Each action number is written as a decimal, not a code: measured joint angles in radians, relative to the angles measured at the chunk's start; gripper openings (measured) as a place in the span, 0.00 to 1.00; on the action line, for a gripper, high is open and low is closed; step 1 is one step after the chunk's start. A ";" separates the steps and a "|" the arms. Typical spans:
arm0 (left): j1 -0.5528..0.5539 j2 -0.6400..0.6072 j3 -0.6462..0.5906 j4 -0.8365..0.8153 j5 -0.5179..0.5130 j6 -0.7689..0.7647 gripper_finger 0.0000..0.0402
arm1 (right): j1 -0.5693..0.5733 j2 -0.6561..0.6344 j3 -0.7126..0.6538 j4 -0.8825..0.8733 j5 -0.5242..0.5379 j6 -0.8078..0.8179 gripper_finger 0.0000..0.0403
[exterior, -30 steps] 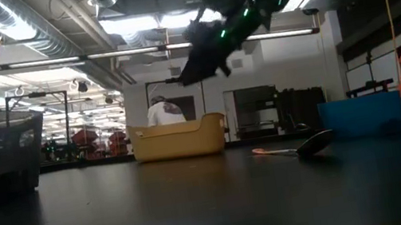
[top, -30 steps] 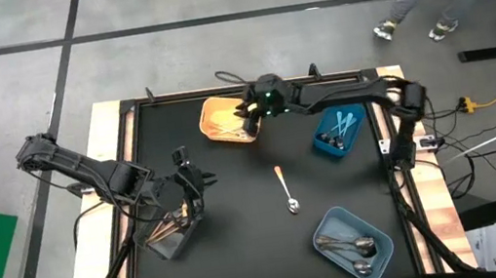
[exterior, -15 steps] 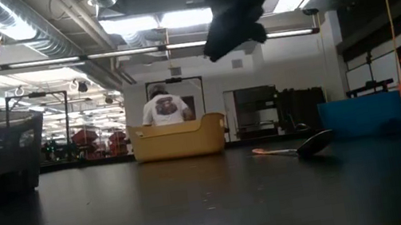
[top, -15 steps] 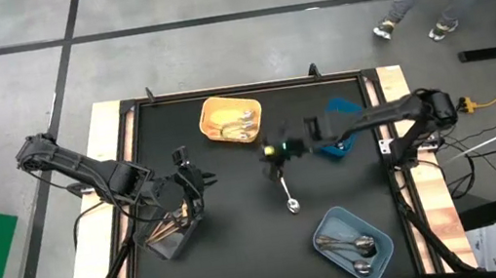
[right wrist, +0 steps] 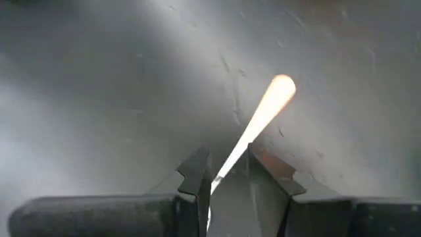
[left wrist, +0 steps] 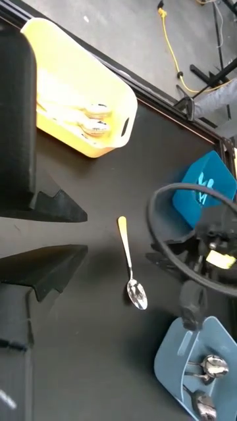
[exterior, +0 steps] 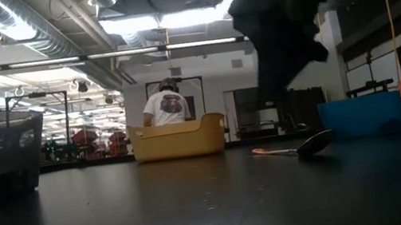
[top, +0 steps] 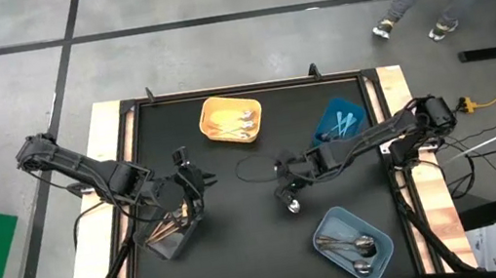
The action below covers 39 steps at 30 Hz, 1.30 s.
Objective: Sort silverware by color (type)
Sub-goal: Put the orange spoon into the yellow bin
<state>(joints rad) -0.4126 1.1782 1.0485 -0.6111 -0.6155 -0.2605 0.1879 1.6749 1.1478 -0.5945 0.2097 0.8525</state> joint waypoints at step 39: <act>0.000 0.000 0.000 -0.001 0.000 -0.002 0.15 | 0.069 0.084 -0.158 0.280 -0.074 0.130 0.22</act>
<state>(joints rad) -0.4126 1.1782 1.0485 -0.6117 -0.6155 -0.2626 0.2573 1.7588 0.9899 -0.3145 0.1360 0.9829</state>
